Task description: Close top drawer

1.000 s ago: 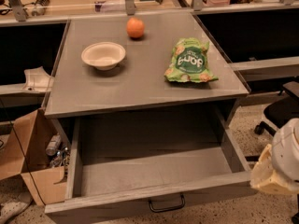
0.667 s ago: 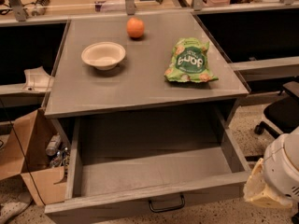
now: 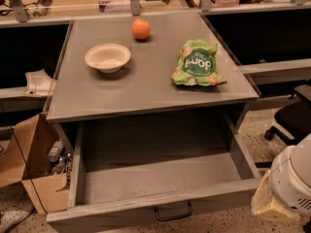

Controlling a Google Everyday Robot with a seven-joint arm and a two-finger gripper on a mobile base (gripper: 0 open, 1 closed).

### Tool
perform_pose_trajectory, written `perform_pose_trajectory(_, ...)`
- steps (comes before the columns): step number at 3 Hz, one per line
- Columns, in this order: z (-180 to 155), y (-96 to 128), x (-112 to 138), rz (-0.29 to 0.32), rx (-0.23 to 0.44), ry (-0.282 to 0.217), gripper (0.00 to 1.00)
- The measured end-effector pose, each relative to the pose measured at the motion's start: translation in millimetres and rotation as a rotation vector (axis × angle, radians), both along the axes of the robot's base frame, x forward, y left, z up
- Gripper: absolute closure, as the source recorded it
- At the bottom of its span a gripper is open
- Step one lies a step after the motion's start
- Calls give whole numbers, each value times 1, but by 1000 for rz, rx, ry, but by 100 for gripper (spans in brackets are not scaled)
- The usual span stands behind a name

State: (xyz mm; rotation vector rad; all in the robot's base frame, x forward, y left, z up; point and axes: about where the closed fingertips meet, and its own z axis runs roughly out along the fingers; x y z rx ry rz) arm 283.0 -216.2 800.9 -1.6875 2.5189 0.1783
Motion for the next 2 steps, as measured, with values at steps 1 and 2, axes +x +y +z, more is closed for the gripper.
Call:
perform_pose_trajectory(1,-46,5,0,-13,30,57,100)
perform_pose_trajectory(2,-46,5,0,-13,30,57,100)
